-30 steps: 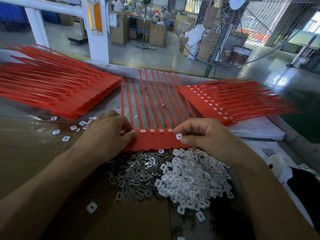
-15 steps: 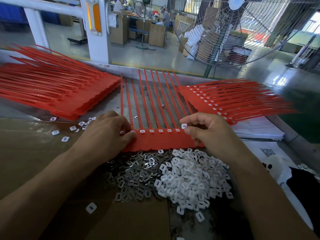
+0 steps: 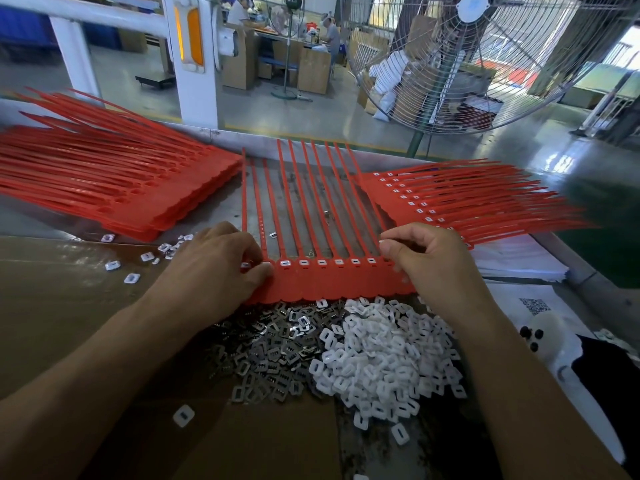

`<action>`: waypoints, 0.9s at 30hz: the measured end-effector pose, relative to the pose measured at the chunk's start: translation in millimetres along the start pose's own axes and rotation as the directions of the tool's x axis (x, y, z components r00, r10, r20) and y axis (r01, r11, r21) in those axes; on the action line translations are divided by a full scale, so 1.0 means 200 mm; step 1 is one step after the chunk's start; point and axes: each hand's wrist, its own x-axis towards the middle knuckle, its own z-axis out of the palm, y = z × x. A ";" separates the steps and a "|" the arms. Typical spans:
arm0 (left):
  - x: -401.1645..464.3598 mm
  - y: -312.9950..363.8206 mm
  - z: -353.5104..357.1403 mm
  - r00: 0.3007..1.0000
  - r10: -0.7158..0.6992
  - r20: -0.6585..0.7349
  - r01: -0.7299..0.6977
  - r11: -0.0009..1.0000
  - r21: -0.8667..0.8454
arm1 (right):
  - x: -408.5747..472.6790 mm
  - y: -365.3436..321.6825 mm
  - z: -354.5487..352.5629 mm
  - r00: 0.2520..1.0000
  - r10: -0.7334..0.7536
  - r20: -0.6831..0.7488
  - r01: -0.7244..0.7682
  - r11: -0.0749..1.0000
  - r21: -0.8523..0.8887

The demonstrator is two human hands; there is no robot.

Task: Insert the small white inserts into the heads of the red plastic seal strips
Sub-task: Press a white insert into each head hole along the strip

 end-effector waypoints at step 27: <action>0.00 0.00 0.00 1.000 0.000 -0.013 -0.001 1.000 -0.030 | -0.04 -0.11 0.25 0.912 -0.207 0.354 0.314 0.909 -0.276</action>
